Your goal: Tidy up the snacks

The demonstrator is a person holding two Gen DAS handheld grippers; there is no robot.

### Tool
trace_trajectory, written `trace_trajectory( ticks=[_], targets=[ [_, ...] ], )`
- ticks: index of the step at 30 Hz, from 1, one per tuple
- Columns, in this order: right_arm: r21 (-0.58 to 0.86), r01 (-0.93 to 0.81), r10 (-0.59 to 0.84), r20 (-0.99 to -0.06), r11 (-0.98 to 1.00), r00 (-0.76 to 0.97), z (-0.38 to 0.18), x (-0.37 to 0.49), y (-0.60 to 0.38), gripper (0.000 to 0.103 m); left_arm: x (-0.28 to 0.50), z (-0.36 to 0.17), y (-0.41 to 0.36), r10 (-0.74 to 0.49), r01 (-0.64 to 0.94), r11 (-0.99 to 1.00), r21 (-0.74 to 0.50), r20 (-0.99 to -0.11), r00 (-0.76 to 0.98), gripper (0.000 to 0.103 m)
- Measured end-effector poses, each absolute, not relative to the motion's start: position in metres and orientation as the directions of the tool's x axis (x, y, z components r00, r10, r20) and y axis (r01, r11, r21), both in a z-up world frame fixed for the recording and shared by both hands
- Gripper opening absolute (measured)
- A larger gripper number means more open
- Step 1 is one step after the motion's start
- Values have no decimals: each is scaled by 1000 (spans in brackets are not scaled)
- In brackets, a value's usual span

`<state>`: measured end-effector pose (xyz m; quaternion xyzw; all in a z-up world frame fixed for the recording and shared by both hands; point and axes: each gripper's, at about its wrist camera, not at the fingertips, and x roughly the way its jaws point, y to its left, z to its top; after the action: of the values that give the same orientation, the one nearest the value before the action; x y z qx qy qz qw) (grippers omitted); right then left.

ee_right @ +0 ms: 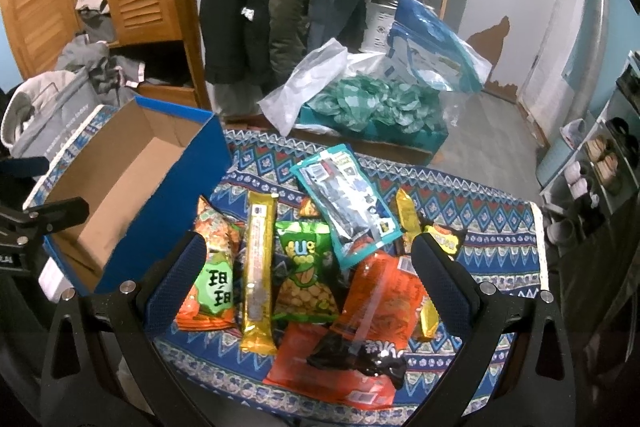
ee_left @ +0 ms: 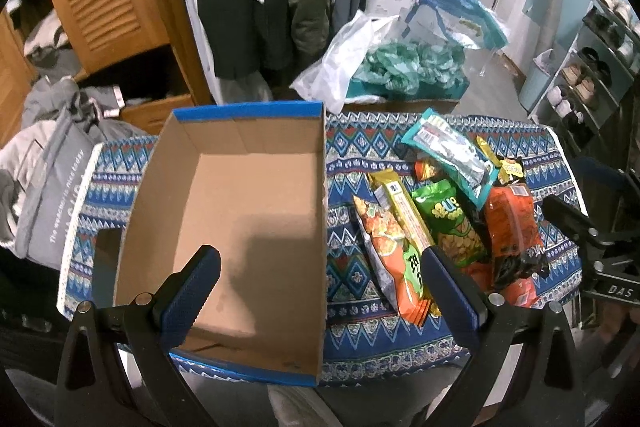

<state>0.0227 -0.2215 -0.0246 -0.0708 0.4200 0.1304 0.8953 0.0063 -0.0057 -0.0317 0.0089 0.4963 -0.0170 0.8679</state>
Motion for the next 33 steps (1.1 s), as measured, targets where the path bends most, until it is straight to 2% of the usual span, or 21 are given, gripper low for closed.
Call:
trace_trajectory(
  ticks=[12, 20, 28, 33],
  targets=[
    [-27, -203, 97, -813, 979, 574, -50, 33, -255, 100, 29, -54, -31, -13, 37, 999, 4, -894, 447, 101],
    [15, -143, 84, -864, 990, 496, -82, 43, -279, 100, 43, -87, -54, -29, 51, 999, -12, -938, 345, 101],
    [-24, -88, 16, -905, 996, 426, -121, 57, -295, 100, 59, -116, -69, -26, 24, 1000, -20, -962, 271, 101],
    [-6, -70, 21, -926, 998, 377, -142, 64, -301, 100, 67, -136, -78, -25, 23, 1000, -21, -977, 213, 101]
  ],
)
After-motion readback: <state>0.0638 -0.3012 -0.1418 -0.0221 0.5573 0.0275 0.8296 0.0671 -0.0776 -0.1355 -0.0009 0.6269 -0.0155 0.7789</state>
